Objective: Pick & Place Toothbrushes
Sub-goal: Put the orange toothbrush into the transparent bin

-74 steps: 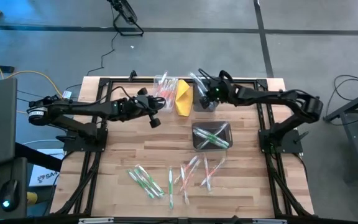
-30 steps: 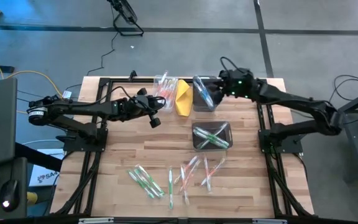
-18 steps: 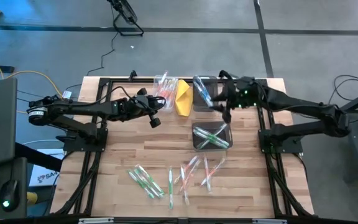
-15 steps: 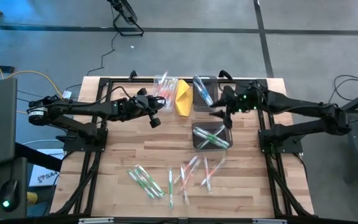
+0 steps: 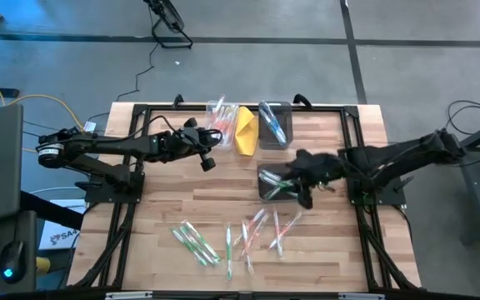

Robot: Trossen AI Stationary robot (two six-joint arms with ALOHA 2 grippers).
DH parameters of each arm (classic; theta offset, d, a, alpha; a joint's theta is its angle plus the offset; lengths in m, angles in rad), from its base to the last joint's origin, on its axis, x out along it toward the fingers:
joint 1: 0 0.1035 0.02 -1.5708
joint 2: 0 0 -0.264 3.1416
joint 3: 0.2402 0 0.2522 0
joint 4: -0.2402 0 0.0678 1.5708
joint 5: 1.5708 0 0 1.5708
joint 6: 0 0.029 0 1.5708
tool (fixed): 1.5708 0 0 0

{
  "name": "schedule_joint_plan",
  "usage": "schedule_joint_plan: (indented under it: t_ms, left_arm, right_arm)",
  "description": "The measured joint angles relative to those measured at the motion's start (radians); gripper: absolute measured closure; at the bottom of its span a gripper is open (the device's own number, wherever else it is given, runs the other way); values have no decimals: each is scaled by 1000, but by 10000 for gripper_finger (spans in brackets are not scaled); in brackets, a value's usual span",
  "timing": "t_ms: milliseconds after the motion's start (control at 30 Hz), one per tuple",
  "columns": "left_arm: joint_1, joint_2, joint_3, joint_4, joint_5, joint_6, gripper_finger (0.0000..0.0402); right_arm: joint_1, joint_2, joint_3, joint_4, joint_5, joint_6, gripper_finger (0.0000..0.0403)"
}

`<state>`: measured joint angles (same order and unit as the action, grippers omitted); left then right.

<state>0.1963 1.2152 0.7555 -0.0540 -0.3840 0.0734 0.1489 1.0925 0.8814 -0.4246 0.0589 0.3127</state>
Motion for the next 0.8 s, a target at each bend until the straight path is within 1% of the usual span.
schedule_joint_plan:
  t_ms: [67, 133, 200, 333, 467, 567, 633, 733, 800]
  left_arm:
    - [0, 0, 0, 0, 1, -1, 401]
    - [0, 0, 0, 0, 8, -5, 401]
    - [0, 0, 0, 0, 10, -6, 401]
    - [0, 0, 1, 0, 12, -13, 401]
    - [0, 0, 1, -1, 12, -26, 401]
    - [0, 0, 1, -1, 13, -26, 401]
    - [0, 0, 1, -1, 13, -26, 401]
    - [0, 0, 1, -1, 13, -28, 401]
    - [0, 0, 1, -1, 13, -28, 401]
  right_arm:
    - [54, 22, -1, -2, 38, 125, 259]
    - [96, 42, 2, -8, 51, 234, 269]
    - [143, 80, 0, -31, 56, 319, 280]
    - [219, 166, -1, -22, 70, 464, 299]
    - [260, 265, 0, 20, 72, 627, 312]
    - [281, 326, -1, 65, 100, 779, 326]
    - [305, 364, 0, 86, 143, 821, 344]
    - [341, 414, 6, 97, 206, 882, 385]
    - [361, 445, 24, 88, 239, 926, 395]
